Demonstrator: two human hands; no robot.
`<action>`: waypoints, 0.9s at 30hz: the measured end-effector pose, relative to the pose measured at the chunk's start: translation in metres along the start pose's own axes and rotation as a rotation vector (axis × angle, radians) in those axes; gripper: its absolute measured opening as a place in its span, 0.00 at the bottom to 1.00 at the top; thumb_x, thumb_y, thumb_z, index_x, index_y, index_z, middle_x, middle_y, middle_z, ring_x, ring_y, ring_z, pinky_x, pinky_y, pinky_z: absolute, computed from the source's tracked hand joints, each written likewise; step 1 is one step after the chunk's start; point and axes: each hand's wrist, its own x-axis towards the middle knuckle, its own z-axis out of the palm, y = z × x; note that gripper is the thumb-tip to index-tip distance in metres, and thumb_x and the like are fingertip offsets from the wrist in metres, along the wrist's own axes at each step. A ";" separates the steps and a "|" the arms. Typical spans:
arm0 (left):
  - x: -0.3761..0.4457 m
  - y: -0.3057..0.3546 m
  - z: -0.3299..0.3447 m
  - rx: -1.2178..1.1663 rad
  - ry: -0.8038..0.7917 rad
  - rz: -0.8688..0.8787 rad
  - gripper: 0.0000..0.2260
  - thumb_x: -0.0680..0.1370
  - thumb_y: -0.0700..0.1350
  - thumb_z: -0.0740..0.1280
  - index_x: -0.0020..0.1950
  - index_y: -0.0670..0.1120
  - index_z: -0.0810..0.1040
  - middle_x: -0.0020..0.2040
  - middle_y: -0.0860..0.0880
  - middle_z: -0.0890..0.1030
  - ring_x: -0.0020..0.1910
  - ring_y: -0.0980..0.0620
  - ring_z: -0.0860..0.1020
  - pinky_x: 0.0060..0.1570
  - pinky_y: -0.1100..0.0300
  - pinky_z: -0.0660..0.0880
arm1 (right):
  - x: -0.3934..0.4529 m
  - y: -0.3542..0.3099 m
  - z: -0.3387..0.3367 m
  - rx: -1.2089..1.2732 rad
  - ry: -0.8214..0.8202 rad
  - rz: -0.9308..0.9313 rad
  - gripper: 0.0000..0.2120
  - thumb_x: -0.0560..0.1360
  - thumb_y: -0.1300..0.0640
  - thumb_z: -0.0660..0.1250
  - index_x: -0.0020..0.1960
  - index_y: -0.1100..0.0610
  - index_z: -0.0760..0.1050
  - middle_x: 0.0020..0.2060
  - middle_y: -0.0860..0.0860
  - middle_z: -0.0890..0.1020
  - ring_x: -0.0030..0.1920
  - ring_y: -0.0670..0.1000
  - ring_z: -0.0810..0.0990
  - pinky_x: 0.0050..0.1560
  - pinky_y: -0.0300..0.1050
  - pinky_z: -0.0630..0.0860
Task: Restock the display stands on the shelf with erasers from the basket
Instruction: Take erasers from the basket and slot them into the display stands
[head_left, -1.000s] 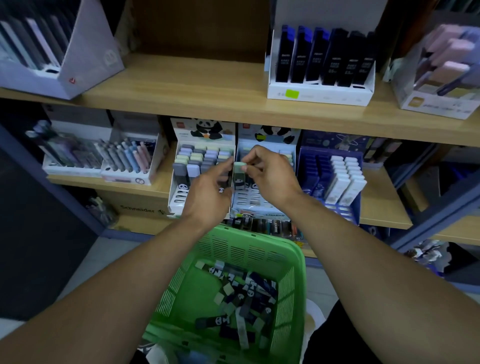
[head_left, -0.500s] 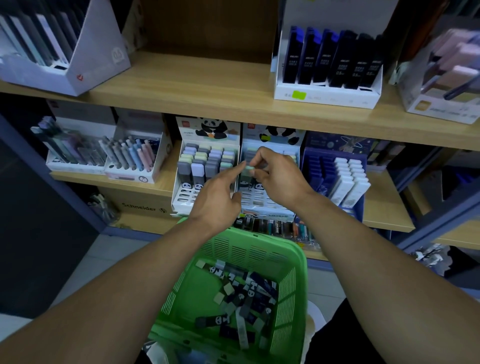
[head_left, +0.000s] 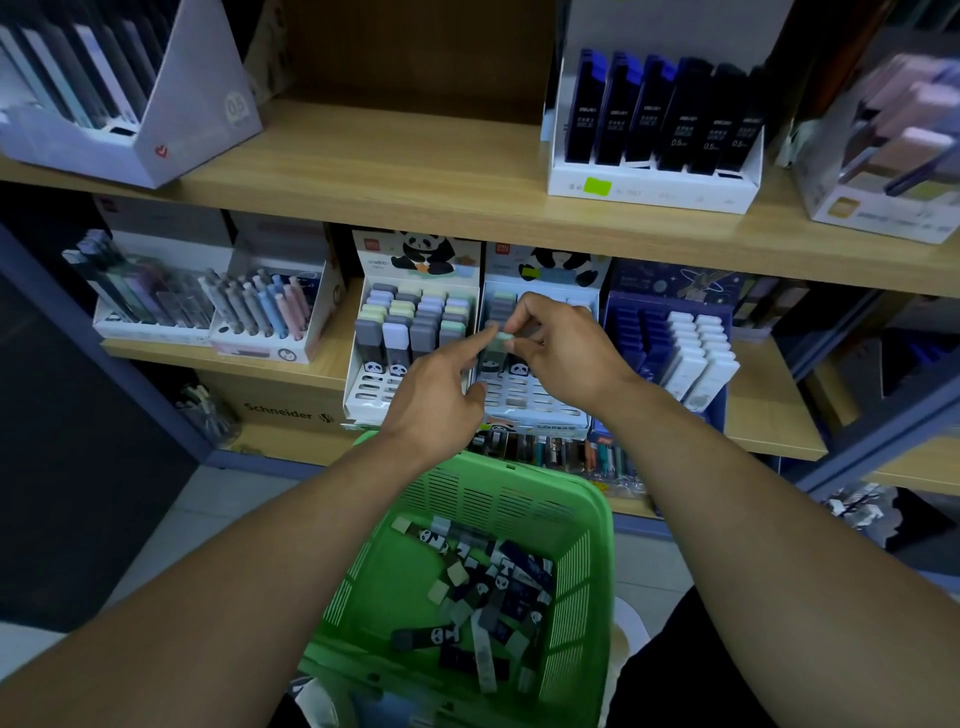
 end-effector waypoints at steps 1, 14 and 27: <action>0.000 0.000 0.001 -0.001 0.002 0.001 0.30 0.81 0.37 0.66 0.78 0.60 0.63 0.72 0.47 0.75 0.59 0.56 0.79 0.46 0.65 0.77 | 0.000 0.000 0.000 -0.002 0.004 -0.001 0.03 0.79 0.61 0.68 0.49 0.55 0.75 0.40 0.44 0.78 0.41 0.39 0.76 0.36 0.28 0.66; 0.002 -0.002 0.004 0.024 0.008 -0.012 0.30 0.80 0.40 0.67 0.77 0.61 0.63 0.67 0.45 0.79 0.54 0.48 0.83 0.53 0.59 0.79 | 0.001 0.002 -0.003 -0.016 -0.002 -0.006 0.02 0.78 0.60 0.71 0.49 0.56 0.77 0.39 0.43 0.79 0.38 0.39 0.76 0.40 0.37 0.70; 0.004 -0.004 0.007 -0.002 -0.011 -0.014 0.31 0.79 0.40 0.67 0.77 0.62 0.63 0.70 0.48 0.77 0.57 0.55 0.82 0.52 0.59 0.81 | 0.002 0.003 -0.008 -0.108 0.000 0.002 0.02 0.78 0.59 0.70 0.49 0.54 0.77 0.41 0.48 0.80 0.41 0.48 0.78 0.44 0.47 0.76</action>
